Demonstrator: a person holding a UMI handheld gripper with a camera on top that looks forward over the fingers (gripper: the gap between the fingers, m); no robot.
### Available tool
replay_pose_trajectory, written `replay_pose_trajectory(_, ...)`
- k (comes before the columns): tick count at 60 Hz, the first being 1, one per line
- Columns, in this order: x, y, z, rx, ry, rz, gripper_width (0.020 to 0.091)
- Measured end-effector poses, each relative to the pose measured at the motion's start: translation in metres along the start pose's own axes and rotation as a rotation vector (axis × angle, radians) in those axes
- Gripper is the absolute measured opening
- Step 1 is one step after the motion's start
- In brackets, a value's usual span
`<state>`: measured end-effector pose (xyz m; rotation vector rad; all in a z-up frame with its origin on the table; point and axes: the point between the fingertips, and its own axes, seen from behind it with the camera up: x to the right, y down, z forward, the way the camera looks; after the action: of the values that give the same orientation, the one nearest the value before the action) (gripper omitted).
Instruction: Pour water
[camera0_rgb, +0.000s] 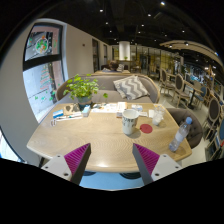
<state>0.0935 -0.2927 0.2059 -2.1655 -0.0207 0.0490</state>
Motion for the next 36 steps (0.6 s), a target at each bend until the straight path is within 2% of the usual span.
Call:
replay_pose_trajectory(7,0.064,0.017,-0.002,0.010,0.030,-0.006,0.0859)
replay_pose_trajectory(21,0.205,0.057,0.012,-0.019,0.108,0.030,0.0857)
replay_pose_trajectory(36,0.325,0.061,0.072,-0.001,0.173,0.094,0.0857)
